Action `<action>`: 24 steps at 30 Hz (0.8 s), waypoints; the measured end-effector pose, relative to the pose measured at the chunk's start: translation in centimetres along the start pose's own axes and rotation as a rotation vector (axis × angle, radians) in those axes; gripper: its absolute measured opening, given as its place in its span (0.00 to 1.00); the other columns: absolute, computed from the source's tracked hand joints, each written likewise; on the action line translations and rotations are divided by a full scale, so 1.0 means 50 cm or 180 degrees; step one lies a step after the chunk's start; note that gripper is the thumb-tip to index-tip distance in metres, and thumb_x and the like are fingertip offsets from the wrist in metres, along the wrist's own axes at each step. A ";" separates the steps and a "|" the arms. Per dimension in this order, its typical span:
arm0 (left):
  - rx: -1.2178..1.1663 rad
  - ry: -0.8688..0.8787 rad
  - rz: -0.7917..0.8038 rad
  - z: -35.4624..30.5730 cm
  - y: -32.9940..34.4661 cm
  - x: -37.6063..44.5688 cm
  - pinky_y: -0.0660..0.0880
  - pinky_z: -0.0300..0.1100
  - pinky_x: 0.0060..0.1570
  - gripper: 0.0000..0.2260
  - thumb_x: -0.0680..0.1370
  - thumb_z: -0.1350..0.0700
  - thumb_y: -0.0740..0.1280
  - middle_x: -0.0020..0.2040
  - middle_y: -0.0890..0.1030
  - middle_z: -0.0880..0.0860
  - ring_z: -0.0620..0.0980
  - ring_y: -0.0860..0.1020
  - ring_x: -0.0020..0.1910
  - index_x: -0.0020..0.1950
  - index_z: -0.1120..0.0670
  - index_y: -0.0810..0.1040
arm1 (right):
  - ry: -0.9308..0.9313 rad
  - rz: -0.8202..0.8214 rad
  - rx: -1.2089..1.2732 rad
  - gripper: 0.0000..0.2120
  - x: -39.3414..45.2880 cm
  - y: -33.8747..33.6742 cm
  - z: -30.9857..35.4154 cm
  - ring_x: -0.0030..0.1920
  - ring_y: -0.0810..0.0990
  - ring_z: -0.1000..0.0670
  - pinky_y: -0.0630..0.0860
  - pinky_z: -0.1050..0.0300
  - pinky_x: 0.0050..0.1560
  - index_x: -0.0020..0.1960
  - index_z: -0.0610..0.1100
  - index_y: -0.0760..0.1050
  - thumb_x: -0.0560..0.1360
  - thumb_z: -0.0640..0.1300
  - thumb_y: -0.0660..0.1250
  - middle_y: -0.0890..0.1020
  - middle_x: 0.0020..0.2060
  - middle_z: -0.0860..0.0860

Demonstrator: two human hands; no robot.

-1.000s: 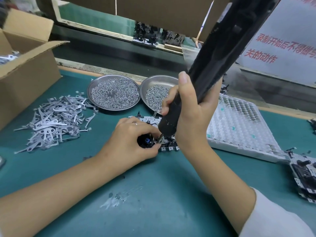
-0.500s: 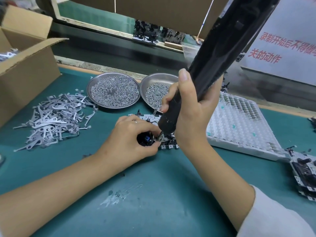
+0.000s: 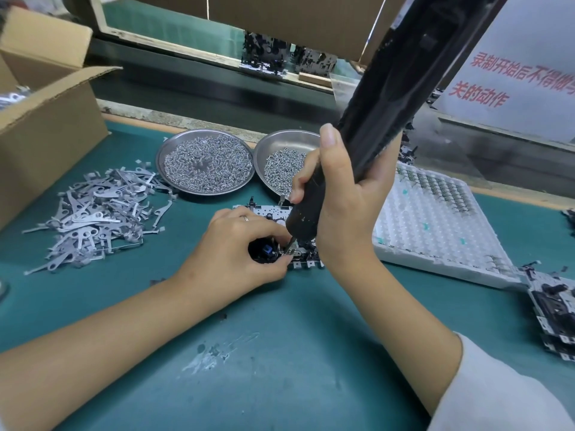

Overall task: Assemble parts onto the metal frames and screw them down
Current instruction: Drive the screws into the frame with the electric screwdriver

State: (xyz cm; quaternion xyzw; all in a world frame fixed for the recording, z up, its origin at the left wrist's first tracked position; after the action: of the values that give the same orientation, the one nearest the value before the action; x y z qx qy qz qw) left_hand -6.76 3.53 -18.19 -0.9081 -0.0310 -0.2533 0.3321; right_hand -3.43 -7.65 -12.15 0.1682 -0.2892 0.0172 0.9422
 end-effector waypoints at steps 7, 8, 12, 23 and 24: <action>-0.0001 -0.0023 -0.0012 -0.001 -0.001 0.000 0.67 0.39 0.51 0.08 0.62 0.53 0.73 0.35 0.73 0.33 0.40 0.71 0.42 0.40 0.51 0.83 | 0.0018 0.0034 0.0011 0.10 -0.003 -0.001 -0.001 0.19 0.69 0.49 0.68 0.61 0.23 0.46 0.46 0.63 0.75 0.38 0.65 0.71 0.23 0.48; -0.0013 -0.0037 -0.0011 -0.001 -0.001 -0.001 0.67 0.38 0.51 0.08 0.62 0.53 0.73 0.35 0.73 0.33 0.40 0.71 0.42 0.40 0.51 0.83 | 0.0004 0.0031 0.0003 0.10 -0.002 -0.002 0.001 0.20 0.69 0.49 0.68 0.61 0.23 0.46 0.46 0.63 0.75 0.38 0.65 0.71 0.24 0.47; -0.0030 -0.0088 0.0104 0.000 -0.002 -0.001 0.66 0.37 0.55 0.09 0.64 0.52 0.74 0.38 0.75 0.31 0.41 0.72 0.44 0.43 0.49 0.84 | -0.0222 -0.0012 0.0011 0.09 0.016 -0.016 0.014 0.20 0.70 0.48 0.68 0.61 0.23 0.47 0.47 0.65 0.74 0.43 0.66 0.71 0.24 0.47; 0.0020 -0.0194 0.0130 0.001 0.000 -0.003 0.66 0.42 0.56 0.10 0.65 0.50 0.72 0.39 0.78 0.34 0.40 0.72 0.45 0.45 0.47 0.84 | 0.0361 0.0122 -0.0163 0.09 0.025 -0.026 -0.012 0.20 0.68 0.47 0.68 0.61 0.23 0.47 0.47 0.64 0.75 0.42 0.65 0.70 0.24 0.46; 0.0024 -0.0164 0.0139 0.001 -0.001 -0.003 0.67 0.44 0.57 0.11 0.65 0.50 0.71 0.40 0.79 0.36 0.40 0.73 0.46 0.46 0.48 0.84 | 0.0395 0.0146 -0.0154 0.10 0.025 -0.028 -0.010 0.21 0.69 0.47 0.69 0.60 0.23 0.48 0.47 0.64 0.74 0.43 0.66 0.71 0.24 0.46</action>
State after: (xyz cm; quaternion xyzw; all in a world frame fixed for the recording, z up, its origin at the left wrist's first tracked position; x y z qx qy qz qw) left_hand -6.88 3.61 -18.28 -0.9135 -0.0207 -0.2224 0.3400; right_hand -1.94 -8.89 -12.31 0.1373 -0.2344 0.0421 0.9615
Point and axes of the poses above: each hand's wrist, its own x-axis towards the middle knuckle, its own y-axis out of the palm, z = x × y, the point moved 1 cm from there along x, towards the middle knuckle
